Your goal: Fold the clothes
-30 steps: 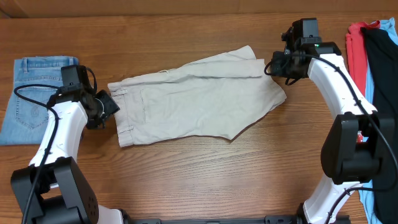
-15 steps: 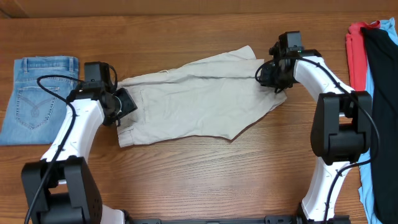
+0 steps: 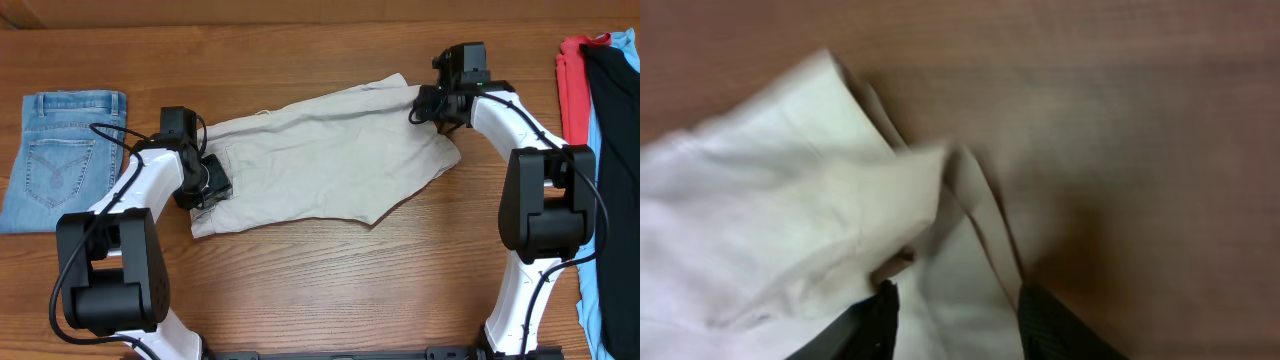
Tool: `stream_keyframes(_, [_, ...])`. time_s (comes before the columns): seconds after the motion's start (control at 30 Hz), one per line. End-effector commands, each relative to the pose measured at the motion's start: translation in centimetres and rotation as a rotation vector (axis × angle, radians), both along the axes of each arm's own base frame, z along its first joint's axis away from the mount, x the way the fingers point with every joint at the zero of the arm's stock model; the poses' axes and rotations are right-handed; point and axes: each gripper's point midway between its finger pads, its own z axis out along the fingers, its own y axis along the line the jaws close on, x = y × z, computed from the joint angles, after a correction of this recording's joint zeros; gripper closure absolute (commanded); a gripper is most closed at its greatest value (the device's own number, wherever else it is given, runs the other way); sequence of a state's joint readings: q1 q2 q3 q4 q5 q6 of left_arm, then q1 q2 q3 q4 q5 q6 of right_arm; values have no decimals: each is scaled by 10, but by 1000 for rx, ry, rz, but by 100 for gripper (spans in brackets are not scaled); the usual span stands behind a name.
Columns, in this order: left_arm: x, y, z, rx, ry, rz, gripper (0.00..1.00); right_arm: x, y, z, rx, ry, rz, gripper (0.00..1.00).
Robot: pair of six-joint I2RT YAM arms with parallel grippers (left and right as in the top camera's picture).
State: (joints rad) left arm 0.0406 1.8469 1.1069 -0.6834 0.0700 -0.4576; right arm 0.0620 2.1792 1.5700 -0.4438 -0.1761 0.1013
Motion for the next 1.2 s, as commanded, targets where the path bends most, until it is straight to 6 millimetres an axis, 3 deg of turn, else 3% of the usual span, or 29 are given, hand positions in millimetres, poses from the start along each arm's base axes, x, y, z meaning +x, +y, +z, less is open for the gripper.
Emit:
stream_keyframes(0.0, [-31, -6, -43, -12, 155, -26, 47, 13, 21, 11, 56, -75, 49, 54])
stream_keyframes(0.13, [-36, -6, -44, -13, 178, -26, 47, 30, 32, 28, 72, -170, 70, 53])
stream_keyframes(0.27, [-41, -6, -44, -14, 196, -26, 47, 23, 30, 25, 65, -125, 65, 48])
stream_keyframes(0.37, [-49, -1, -44, 13, 228, -24, 46, 13, 12, 27, 35, -56, 24, 48])
stream_keyframes(0.57, [-61, 9, -43, 68, 279, -23, 43, -8, -27, 75, 33, -27, -47, 40])
stream_keyframes(0.63, [-61, 9, -43, 71, 280, -23, 42, -22, -36, 82, 29, 13, -62, 37])
stream_keyframes(0.8, [-58, 9, -43, 71, 269, -22, 40, -63, -57, 51, 10, 209, -111, 37])
stream_keyframes(0.97, [-58, 9, -43, 71, 269, -22, 40, -94, -51, 18, 7, 342, -100, 36])
stream_keyframes(1.17, [-59, 9, -43, 71, 270, -24, 39, -122, -48, -9, -10, 439, -98, 34])
